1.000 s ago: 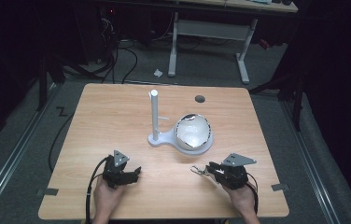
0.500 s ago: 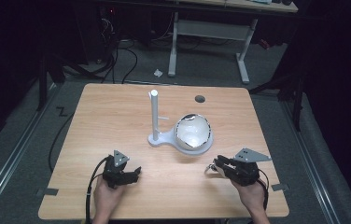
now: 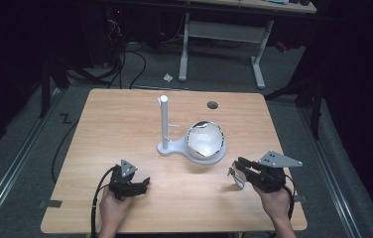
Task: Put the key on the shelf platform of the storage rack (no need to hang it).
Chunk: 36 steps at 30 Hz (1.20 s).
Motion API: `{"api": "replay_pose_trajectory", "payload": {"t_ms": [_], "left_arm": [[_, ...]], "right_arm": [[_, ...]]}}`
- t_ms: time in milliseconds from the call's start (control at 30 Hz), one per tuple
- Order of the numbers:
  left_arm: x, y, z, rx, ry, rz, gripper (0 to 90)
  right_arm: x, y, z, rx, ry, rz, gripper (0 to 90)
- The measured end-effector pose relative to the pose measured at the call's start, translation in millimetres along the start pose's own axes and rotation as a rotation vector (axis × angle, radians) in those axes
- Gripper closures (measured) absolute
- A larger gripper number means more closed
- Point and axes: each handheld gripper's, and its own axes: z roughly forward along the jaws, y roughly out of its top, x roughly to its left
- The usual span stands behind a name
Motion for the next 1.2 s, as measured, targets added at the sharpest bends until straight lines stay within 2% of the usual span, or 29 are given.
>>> {"api": "replay_pose_trajectory", "payload": {"t_ms": [500, 1200], "left_arm": [[-0.1, 0.0, 0.1, -0.001, 0.0, -0.001, 21.4], [0.0, 0.0, 0.0, 0.0, 0.0, -0.001, 21.4]], "right_arm": [[-3.2, 27.7, -7.3, -0.044, 0.013, -0.019, 77.7], [-8.2, 73.4, -3.4, -0.07, 0.034, -0.056, 77.9]]}}
